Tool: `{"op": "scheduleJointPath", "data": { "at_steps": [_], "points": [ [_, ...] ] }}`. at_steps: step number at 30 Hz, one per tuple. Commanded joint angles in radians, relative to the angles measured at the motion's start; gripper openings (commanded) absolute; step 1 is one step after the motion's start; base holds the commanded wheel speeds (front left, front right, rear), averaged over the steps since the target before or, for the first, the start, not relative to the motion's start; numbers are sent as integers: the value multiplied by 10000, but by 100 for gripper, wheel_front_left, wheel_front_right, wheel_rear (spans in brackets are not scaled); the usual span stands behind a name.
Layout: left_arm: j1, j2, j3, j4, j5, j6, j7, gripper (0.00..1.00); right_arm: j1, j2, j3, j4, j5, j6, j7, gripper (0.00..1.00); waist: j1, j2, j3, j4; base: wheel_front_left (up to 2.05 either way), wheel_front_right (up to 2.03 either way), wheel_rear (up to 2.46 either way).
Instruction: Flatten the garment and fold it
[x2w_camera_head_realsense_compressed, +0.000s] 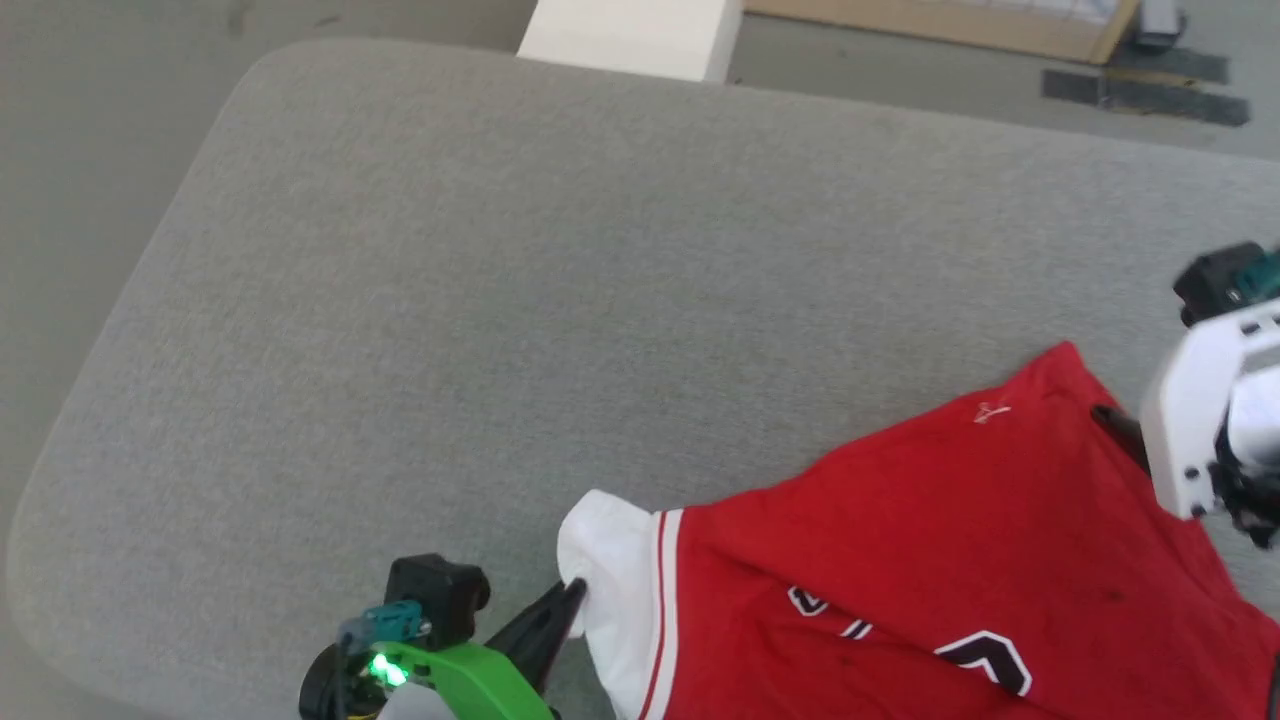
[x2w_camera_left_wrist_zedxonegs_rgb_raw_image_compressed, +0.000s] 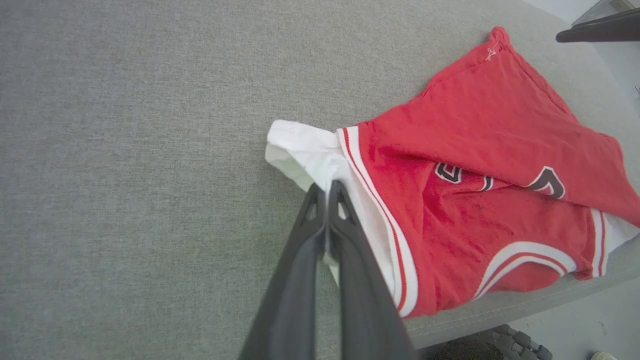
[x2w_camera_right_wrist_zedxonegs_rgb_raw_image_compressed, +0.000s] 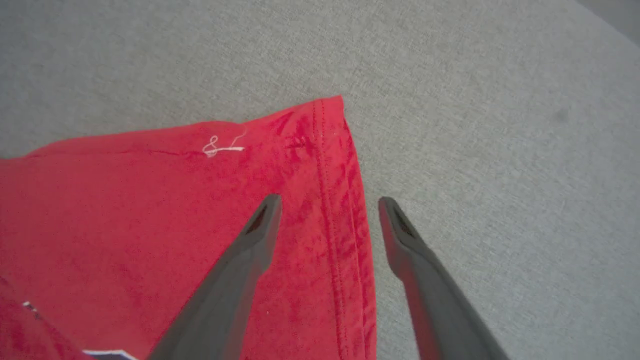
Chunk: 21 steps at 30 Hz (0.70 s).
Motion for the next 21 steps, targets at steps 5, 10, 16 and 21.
{"op": "scheduleJointPath", "data": {
  "at_steps": [5, 10, 16, 21],
  "points": [
    [-384, -319, -293, 92, 222, -100, -140, 0, -1231, -173, 718, 1705, -386, -15, -28, 100, 0, -1, 932, 873, 0, 0, 0],
    [-570, -477, -433, 261, 239, -168, -203, 0, -1595, -257, 1240, 2940, -442, -15, 104, 100, 0, -1, 1114, 1078, 0, 0, 0],
    [-676, -521, -453, 438, 203, -196, -252, 0, -1276, -483, 2468, 3447, 72, -15, 262, 0, 0, -1, 1145, 1154, 0, 0, 0],
    [-635, -547, -384, 571, 70, -173, -319, 0, -1317, -557, 2595, 3692, 359, -15, -560, 0, 0, -1, 918, 998, 0, 0, 0]
  ]
}}
